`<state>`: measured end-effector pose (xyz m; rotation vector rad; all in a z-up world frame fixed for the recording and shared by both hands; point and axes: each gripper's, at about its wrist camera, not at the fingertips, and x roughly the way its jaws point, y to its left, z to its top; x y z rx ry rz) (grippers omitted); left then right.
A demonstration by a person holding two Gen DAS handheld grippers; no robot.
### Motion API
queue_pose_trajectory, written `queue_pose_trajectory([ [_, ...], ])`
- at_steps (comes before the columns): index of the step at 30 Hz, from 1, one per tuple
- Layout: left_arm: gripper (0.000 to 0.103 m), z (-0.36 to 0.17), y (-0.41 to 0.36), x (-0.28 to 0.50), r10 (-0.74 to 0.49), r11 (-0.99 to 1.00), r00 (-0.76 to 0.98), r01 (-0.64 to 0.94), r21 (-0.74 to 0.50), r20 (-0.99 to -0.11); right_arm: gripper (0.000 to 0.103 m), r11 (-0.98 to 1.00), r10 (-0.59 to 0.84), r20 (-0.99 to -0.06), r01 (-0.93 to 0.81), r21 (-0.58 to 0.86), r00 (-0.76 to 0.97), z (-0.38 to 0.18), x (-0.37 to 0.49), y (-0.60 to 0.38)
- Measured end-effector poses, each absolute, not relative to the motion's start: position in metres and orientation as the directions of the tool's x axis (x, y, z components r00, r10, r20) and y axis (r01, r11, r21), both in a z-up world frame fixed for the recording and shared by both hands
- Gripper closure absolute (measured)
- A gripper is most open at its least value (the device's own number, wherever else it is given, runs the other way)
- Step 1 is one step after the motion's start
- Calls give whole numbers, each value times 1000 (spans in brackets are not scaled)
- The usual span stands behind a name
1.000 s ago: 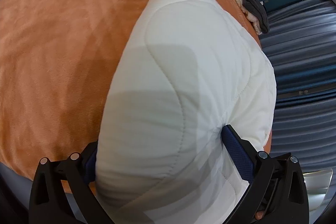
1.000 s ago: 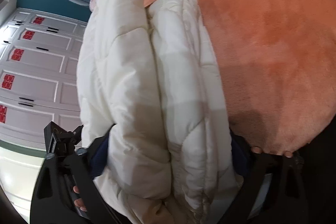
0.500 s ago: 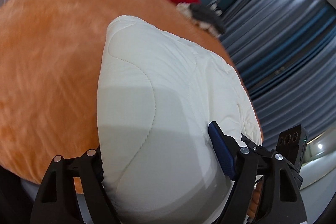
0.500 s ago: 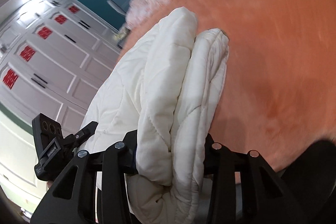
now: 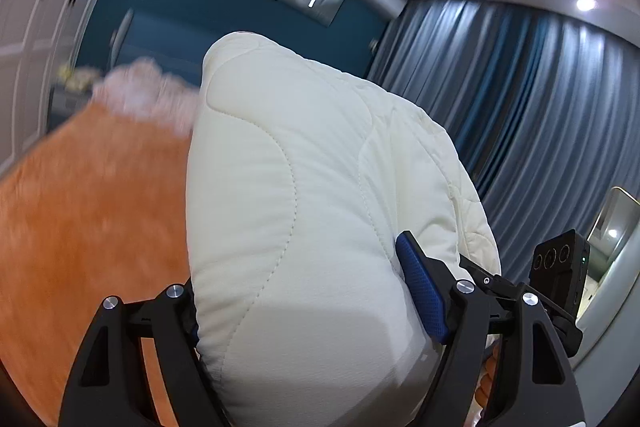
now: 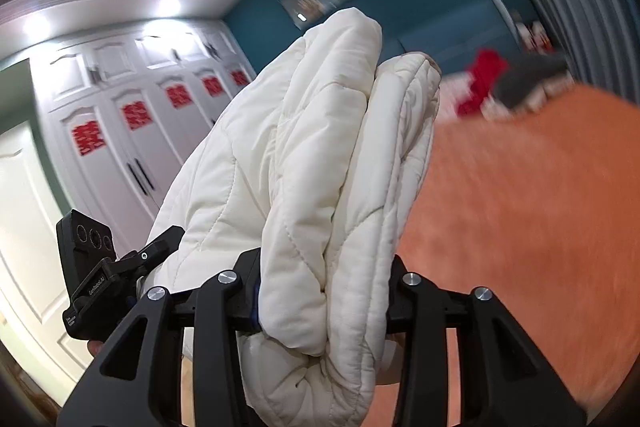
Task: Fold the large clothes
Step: 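Hold the lifted bundle up with both tools and turn it over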
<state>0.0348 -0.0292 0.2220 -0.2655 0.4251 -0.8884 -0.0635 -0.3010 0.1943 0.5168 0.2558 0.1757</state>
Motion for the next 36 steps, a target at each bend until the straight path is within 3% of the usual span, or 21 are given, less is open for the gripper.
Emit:
queue_pose_trajectory([
  [8, 28, 296, -5, 27, -789, 601, 612, 751, -273, -55, 65, 887, 246, -36, -210, 411, 969, 267, -45, -284],
  [16, 28, 306, -1, 62, -787, 591, 617, 760, -271, 16, 65, 905, 238, -5, -220, 364, 971, 287, -17, -267],
  [22, 28, 273, -5, 114, -774, 608, 632, 730, -313, -29, 64, 895, 248, -71, -200, 400, 966, 261, 37, -272],
  [36, 28, 130, -18, 237, -760, 640, 605, 635, -434, -236, 64, 843, 277, -280, -93, 530, 919, 113, 158, -295],
])
